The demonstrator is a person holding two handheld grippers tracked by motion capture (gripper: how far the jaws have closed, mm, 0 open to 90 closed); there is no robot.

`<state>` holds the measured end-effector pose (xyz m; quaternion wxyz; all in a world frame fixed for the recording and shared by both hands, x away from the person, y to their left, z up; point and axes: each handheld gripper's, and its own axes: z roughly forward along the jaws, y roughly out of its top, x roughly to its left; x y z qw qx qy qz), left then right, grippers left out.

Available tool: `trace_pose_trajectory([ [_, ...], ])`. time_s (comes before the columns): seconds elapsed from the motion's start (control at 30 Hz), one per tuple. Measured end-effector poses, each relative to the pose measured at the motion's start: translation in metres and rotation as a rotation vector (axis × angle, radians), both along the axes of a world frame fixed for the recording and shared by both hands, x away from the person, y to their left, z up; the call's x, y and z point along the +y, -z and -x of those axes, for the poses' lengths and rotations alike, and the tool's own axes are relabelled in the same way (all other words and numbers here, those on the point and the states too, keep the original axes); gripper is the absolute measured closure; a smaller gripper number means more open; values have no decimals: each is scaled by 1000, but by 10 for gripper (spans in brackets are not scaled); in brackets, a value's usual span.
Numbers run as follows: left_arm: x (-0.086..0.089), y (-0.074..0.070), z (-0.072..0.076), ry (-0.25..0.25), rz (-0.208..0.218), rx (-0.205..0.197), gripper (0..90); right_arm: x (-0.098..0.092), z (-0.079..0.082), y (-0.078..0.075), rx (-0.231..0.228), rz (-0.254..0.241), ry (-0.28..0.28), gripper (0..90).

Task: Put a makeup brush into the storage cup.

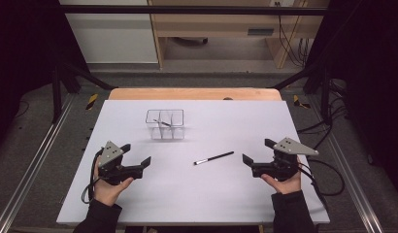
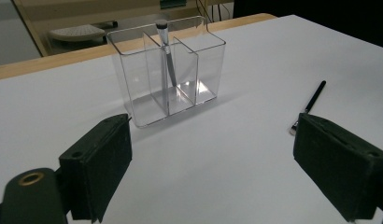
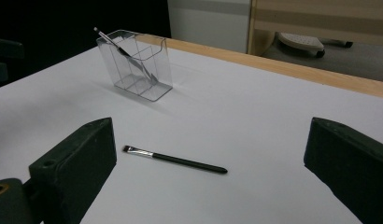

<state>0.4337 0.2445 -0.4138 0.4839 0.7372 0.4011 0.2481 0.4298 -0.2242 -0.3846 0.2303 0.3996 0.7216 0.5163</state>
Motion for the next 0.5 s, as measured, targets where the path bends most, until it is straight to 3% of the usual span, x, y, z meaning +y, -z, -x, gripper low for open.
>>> trace_pose_trajectory([
  [0.5,8,8,7,-11,-11,15,126,10,-2,3,7,12,-19,28],
])
